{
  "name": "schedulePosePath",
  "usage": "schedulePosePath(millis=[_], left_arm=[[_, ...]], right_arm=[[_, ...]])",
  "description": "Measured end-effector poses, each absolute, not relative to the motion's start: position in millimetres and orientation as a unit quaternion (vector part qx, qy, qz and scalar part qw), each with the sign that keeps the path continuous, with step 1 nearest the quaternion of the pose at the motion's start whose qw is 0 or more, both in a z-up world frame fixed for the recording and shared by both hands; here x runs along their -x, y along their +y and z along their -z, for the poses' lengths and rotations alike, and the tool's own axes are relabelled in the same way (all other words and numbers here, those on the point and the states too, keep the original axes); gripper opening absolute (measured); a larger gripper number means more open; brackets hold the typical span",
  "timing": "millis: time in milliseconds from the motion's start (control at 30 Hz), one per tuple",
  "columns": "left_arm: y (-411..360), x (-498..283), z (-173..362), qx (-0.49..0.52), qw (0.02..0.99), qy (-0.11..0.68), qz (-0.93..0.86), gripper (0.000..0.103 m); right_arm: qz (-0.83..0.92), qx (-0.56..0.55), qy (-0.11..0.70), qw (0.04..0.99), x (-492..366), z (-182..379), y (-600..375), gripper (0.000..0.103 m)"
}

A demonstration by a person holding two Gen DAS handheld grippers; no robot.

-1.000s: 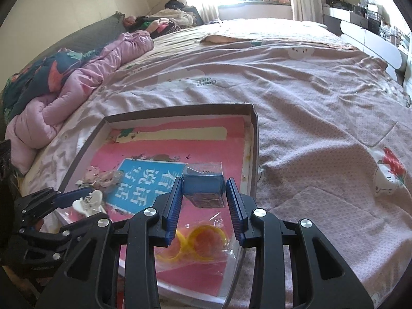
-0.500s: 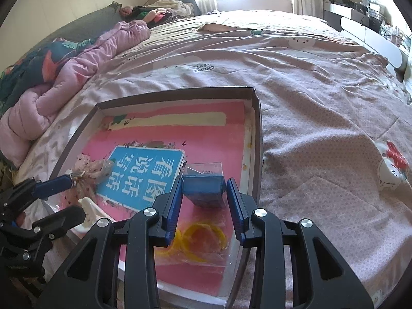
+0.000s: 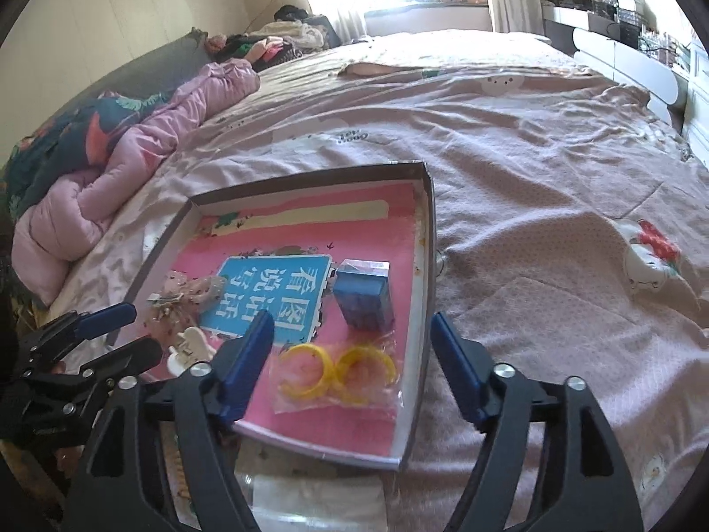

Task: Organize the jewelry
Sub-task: 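Lower the claw clip and blue box into the box and open both grippers, then withdraw both open grippers back toward the remaining jewelry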

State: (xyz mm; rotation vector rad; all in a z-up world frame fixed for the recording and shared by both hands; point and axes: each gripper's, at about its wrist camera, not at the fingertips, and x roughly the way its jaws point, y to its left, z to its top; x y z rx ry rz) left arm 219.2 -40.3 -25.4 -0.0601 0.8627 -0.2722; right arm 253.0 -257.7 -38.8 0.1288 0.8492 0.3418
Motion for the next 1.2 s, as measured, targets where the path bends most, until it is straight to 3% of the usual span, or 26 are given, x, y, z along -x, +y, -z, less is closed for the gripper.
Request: schedulePosePath(millis=[133,433,1200], left_arm=[[-36.9,-211.9,20.3,0.032,0.902,0.41,0.129,0.076],[-27.9,-193.8,4.0,0.041,0.91,0.394,0.121,0.087],[-17.8,-150.9,-25.8,0.054,0.927,0.357,0.104,0.091]], right_arm=[[-0.16,-0.052,0.393,0.904,-237.2,26.9,-261.4,0.085],[-0.166,-0.047,0.369,0.913,-209.0,3.4,-267.3,0.092],[-0.17,-0.031,0.345,0.923,-156.6,-21.2,-275.4,0.096]])
